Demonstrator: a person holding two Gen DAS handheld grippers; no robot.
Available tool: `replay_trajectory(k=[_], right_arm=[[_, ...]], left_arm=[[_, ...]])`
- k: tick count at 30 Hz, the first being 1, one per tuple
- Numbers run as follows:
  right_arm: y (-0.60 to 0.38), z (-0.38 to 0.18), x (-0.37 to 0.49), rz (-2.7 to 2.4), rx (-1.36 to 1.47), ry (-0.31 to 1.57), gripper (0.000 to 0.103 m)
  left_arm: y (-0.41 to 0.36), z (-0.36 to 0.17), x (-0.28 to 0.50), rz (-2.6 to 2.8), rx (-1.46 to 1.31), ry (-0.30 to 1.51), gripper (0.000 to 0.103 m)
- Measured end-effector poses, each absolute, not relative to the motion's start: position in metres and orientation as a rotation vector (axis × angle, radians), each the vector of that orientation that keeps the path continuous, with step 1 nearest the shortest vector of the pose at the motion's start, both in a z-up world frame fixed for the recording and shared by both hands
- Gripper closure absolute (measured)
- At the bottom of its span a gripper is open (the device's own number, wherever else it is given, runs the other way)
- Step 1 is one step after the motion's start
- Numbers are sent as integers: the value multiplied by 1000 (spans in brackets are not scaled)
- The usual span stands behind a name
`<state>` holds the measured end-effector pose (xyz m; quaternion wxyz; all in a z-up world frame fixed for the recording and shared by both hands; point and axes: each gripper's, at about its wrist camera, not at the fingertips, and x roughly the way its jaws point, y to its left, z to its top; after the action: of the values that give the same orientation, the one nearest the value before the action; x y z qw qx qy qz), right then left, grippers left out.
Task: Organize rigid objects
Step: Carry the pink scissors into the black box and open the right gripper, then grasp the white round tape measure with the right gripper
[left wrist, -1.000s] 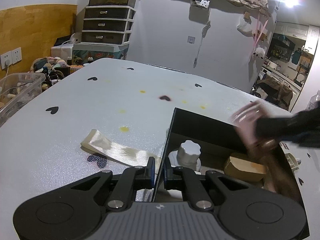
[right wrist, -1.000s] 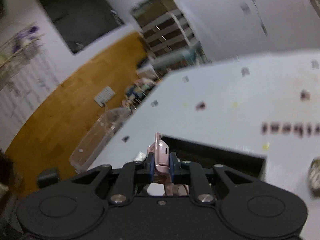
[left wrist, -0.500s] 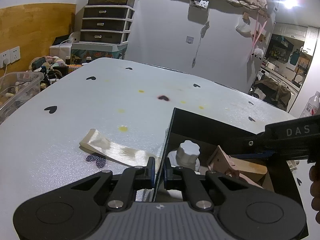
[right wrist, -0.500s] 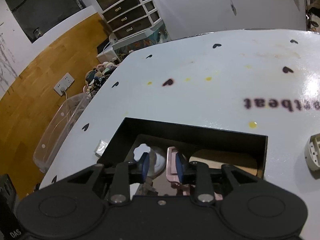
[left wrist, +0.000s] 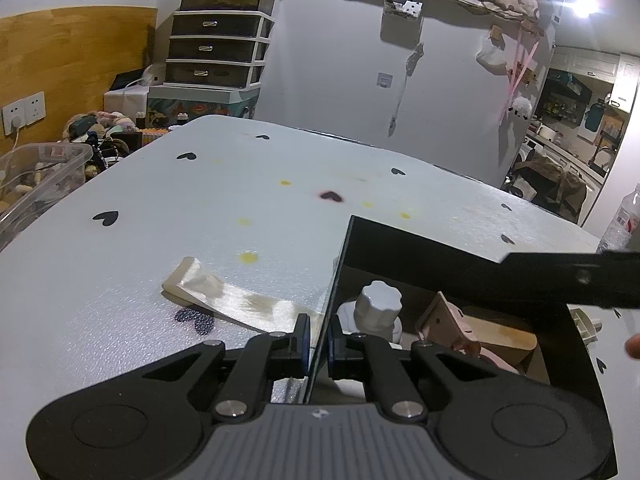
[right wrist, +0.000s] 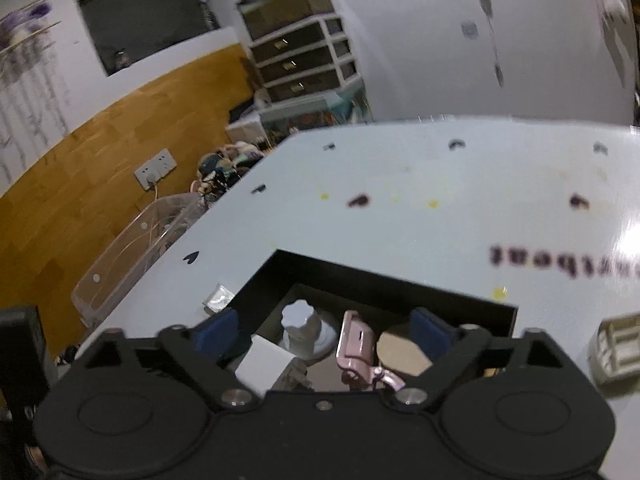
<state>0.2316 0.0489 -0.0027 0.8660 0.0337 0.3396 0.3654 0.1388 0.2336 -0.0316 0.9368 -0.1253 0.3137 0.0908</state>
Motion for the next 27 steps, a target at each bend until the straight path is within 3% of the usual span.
replay_trajectory(k=[12,27], right_arm=[[14,4,220,716,30,576,0],[-123,-35,224,174,50,556,0]], left_arm=[[232,-31,137,192,-253,639,95],[231,-31,137,193,-252,640,95]])
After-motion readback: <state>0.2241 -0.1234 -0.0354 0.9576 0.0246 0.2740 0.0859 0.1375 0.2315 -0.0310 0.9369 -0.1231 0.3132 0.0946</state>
